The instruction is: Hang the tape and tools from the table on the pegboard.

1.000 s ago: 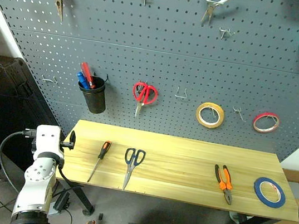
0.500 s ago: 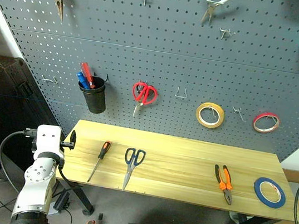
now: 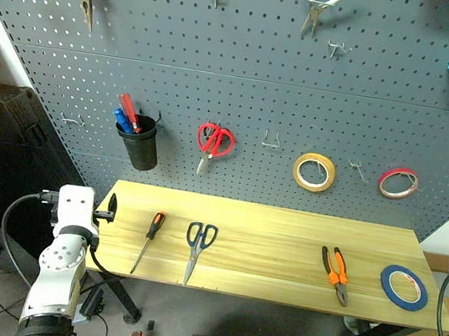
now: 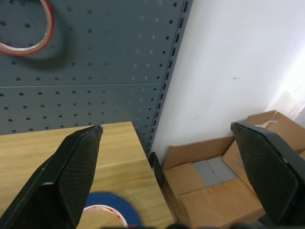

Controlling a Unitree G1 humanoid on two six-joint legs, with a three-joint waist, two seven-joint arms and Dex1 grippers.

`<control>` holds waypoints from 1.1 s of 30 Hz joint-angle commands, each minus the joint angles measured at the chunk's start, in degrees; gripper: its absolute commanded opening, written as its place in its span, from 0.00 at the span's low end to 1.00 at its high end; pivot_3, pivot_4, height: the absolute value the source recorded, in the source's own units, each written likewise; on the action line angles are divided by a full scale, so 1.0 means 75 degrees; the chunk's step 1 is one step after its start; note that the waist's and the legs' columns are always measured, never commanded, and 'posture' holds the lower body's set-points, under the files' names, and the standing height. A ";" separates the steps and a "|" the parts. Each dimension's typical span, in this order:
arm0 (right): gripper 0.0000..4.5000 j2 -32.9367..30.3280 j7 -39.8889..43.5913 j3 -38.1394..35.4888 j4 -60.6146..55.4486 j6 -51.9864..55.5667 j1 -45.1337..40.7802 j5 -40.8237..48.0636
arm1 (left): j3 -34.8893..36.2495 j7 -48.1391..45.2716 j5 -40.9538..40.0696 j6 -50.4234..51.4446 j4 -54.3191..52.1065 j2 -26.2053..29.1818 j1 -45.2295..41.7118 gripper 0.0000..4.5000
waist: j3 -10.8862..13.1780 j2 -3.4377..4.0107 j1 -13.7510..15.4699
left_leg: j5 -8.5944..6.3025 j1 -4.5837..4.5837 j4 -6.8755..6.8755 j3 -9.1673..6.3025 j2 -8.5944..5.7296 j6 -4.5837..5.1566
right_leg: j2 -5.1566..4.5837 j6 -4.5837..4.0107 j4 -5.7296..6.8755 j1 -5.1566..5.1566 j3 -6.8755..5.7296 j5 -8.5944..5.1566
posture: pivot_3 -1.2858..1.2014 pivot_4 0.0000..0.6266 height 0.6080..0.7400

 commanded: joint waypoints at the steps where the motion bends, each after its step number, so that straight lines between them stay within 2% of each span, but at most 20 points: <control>1: 1.00 -0.0019 0.0032 0.0014 -0.0449 0.0051 0.0032 0.0025 | -0.0008 0.0015 0.0076 -0.0170 -0.0275 0.0139 -0.0121 0.99 | 0.0000 -0.0001 0.0003 | 0.0000 0.0000 0.0000 -0.0002 0.0000 0.0000 | 0.0000 0.0000 0.0000 0.0000 0.0000 0.0000 | 0.46 0.00 1.00; 7: 1.00 0.0134 0.0368 0.0323 -0.1361 0.0477 0.0543 -0.0015 | -0.0700 -0.0386 0.0411 -0.0153 -0.1173 0.0153 -0.0002 0.99 | 0.0031 -0.0021 0.0005 | 0.0000 -0.0002 0.0000 -0.0007 0.0000 0.0000 | -0.0001 0.0000 -0.0004 0.0004 -0.0004 0.0000 | 0.45 0.04 1.00; 9: 1.00 0.0251 0.0553 0.0543 -0.2110 0.0975 0.0874 0.0052 | -0.1239 -0.0835 0.0485 -0.0030 -0.1660 0.0153 0.0030 0.99 | 0.0058 -0.0009 0.0005 | 0.0000 -0.0002 0.0001 -0.0007 -0.0001 0.0000 | -0.0001 0.0000 -0.0008 0.0006 -0.0003 0.0000 | 0.44 0.08 1.00; 10: 1.00 0.0336 0.0592 0.0643 -0.2658 0.1322 0.1117 0.0116 | -0.1541 -0.1118 0.0532 0.0068 -0.1950 0.0191 0.0072 0.99 | 0.0136 -0.0003 0.0005 | -0.0001 -0.0002 0.0001 -0.0007 -0.0001 0.0000 | -0.0001 0.0000 -0.0011 0.0007 -0.0001 0.0000 | 0.43 0.12 1.00; 14: 1.00 0.0602 0.0645 0.0882 -0.4441 0.2761 0.1826 0.0413 | -0.2791 -0.2728 -0.0084 0.0674 -0.2900 0.0189 0.0071 0.99 | 0.0337 0.0041 -0.0018 | -0.0006 -0.0004 0.0002 -0.0002 0.0005 0.0005 | -0.0002 -0.0009 -0.0019 0.0009 0.0002 -0.0006 | 0.41 0.20 1.00; 18: 1.00 0.0631 0.0616 0.0975 -0.5112 0.3718 0.2023 0.0445 | -0.3400 -0.3329 -0.0057 0.1076 -0.2929 0.0238 -0.0582 0.99 | 0.0633 0.0087 -0.0154 | -0.0007 -0.0015 -0.0001 0.0011 0.0009 0.0007 | 0.0001 -0.0010 -0.0015 0.0000 0.0008 -0.0007 | 0.39 0.26 1.00; 25: 1.00 0.0313 0.0589 0.1225 -0.4312 0.4631 0.1072 0.0085 | -0.4010 -0.4184 -0.0213 0.1832 -0.2615 0.0039 -0.2101 0.99 | 0.1066 0.0027 -0.0529 | -0.0011 -0.0076 0.0008 0.0059 0.0003 0.0023 | 0.0020 0.0009 0.0003 -0.0067 0.0008 0.0004 | 0.38 0.37 1.00; 33: 1.00 -0.0108 0.1356 0.2065 -0.2034 0.4530 -0.0756 -0.0512 | -0.4845 -0.5601 -0.0675 0.2765 -0.3276 0.0131 -0.2905 0.99 | 0.1549 -0.0036 -0.0905 | -0.0042 -0.0125 0.0013 0.0085 0.0009 0.0075 | 0.0014 0.0024 -0.0024 -0.0098 0.0018 -0.0005 | 0.38 0.47 1.00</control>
